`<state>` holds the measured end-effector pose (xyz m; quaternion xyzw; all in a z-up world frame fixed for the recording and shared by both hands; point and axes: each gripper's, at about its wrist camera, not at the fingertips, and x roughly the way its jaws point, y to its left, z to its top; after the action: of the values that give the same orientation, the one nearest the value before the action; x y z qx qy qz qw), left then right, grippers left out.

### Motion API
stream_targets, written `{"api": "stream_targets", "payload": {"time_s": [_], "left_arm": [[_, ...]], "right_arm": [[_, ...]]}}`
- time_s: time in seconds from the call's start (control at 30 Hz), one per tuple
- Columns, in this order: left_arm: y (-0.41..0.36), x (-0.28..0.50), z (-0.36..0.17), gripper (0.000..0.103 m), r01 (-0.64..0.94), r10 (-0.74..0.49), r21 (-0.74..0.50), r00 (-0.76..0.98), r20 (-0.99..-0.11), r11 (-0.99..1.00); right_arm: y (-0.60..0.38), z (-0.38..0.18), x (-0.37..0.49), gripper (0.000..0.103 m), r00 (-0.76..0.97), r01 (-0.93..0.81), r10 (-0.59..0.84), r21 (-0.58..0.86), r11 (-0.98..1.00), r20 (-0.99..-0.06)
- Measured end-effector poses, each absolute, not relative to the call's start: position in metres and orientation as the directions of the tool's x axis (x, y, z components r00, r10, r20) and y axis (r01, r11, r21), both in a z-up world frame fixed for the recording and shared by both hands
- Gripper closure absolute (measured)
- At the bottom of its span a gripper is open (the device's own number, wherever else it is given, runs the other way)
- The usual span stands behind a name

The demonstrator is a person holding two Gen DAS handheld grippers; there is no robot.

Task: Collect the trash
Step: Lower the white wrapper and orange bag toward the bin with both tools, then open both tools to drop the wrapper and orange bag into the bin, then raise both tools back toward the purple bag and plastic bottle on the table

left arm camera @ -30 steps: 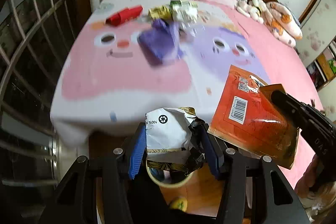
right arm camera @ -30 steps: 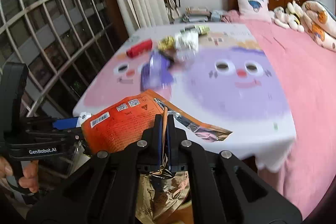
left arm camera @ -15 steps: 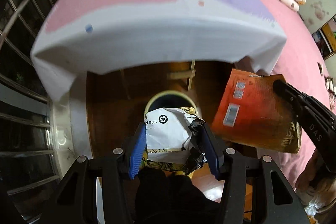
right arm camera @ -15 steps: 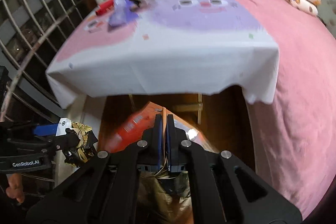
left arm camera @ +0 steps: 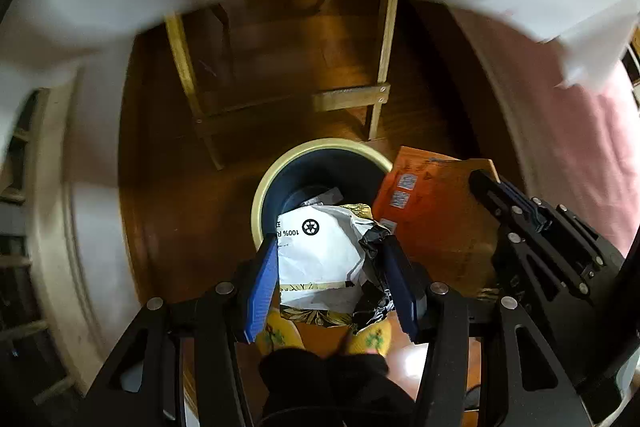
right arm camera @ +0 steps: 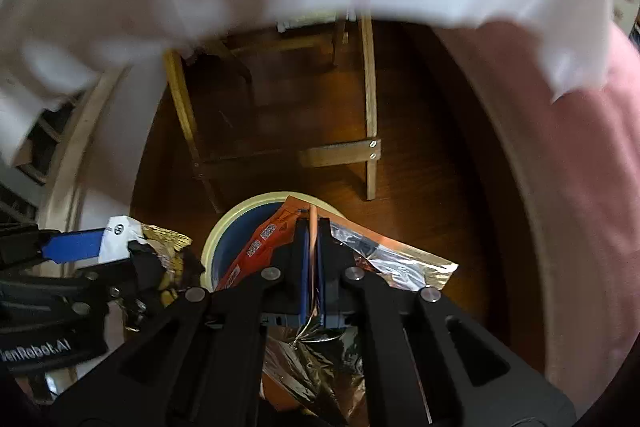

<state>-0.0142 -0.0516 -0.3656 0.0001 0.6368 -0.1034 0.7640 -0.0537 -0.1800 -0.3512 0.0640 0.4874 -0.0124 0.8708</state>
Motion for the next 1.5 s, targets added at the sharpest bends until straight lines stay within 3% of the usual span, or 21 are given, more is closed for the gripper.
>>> {"api": "stream_targets", "payload": {"time_s": [0.23, 0.47, 0.8, 0.9, 1.1, 1.5], "left_arm": [[-0.04, 0.021, -0.449, 0.051, 0.183, -0.171, -0.142, 0.151, -0.974, 0.973], [-0.045, 0.044, -0.499, 0.05, 0.241, -0.178, -0.144, 0.127, -0.976, 0.96], [-0.056, 0.046, -0.531, 0.046, 0.255, -0.16, -0.137, 0.07, -0.985, 0.957], [-0.054, 0.039, -0.517, 0.033, 0.253, -0.153, -0.127, 0.086, -0.985, 0.959], [-0.038, 0.031, -0.456, 0.023, 0.205, -0.145, -0.119, 0.12, -0.982, 0.972], [-0.003, 0.02, -0.233, 0.014, 0.158, -0.167, -0.128, 0.266, -0.949, 0.979]], "right_arm": [[-0.18, -0.444, -0.031, 0.101, 0.519, 0.149, 0.063, 0.163, 0.975, -0.852], [-0.183, -0.495, -0.008, 0.101, 0.427, 0.171, 0.125, 0.215, 0.961, -0.896], [-0.193, -0.498, -0.018, 0.1, 0.366, 0.192, 0.115, 0.196, 0.962, -0.923], [-0.196, -0.479, -0.024, 0.1, 0.358, 0.203, 0.116, 0.198, 0.959, -0.927], [-0.195, -0.416, -0.034, 0.1, 0.353, 0.214, 0.125, 0.21, 0.954, -0.927], [-0.18, -0.229, -0.042, 0.1, 0.407, 0.175, 0.154, 0.242, 0.954, -0.9]]}}
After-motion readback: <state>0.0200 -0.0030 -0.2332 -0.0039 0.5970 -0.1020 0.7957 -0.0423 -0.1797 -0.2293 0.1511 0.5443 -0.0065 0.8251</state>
